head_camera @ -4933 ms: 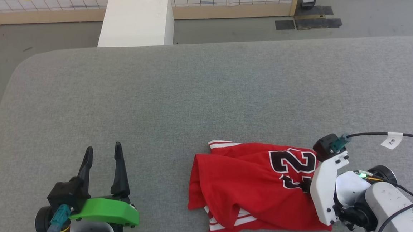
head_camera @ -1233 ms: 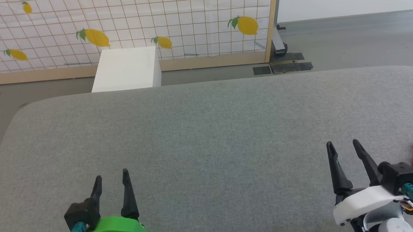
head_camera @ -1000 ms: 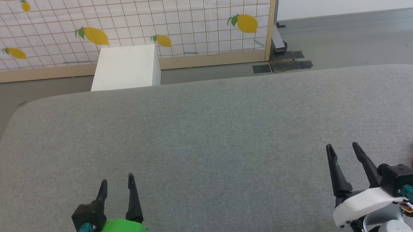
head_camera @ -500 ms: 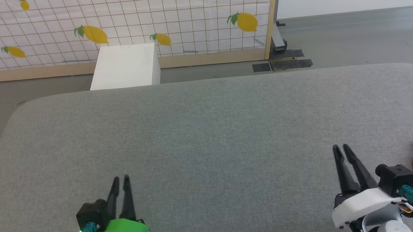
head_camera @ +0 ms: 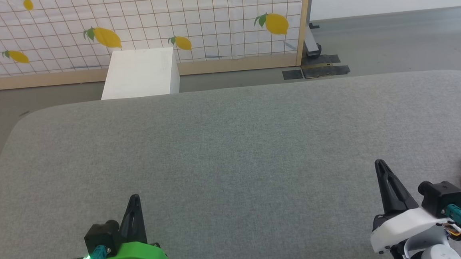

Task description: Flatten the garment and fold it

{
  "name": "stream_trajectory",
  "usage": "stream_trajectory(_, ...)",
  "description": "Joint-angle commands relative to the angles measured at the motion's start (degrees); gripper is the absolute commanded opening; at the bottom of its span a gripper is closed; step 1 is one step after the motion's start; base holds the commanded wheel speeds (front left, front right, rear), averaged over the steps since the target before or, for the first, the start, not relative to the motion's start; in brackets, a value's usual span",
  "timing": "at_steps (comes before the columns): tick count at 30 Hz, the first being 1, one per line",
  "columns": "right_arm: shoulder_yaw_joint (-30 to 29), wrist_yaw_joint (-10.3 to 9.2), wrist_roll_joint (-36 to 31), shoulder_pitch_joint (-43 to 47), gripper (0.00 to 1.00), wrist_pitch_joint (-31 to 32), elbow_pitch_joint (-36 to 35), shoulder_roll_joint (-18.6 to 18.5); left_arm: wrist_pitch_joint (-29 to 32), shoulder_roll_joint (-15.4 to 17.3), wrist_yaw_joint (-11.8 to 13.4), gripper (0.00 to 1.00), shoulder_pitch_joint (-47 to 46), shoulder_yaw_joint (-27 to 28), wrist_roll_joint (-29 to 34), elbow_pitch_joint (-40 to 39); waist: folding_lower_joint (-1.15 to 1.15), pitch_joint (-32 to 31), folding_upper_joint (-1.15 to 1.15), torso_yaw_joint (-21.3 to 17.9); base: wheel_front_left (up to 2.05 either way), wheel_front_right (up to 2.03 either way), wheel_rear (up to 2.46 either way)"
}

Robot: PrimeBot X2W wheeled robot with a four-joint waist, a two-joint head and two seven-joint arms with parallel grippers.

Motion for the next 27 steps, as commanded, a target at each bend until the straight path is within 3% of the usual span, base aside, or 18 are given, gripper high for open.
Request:
stream_trajectory(1, 0.15, -0.01, -0.63, 0.26, 0.00, 0.35, -0.60, 0.01, 0.29, -0.26, -0.41, 0.00, 0.03, 0.29, 0.81, -0.50, 0.00, 0.01, 0.00, 0.03, 0.00, 0.00, 0.00)
stream_trajectory(27, 0.55, -0.03, -2.77, 0.76, 0.00, 3.14, -3.88, 0.04, 3.53, -1.21, -1.63, 0.00, 0.10, 2.31, 4.49, -3.37, 0.00, 0.32, 0.00, 0.58, 0.00, 0.00, 0.00)
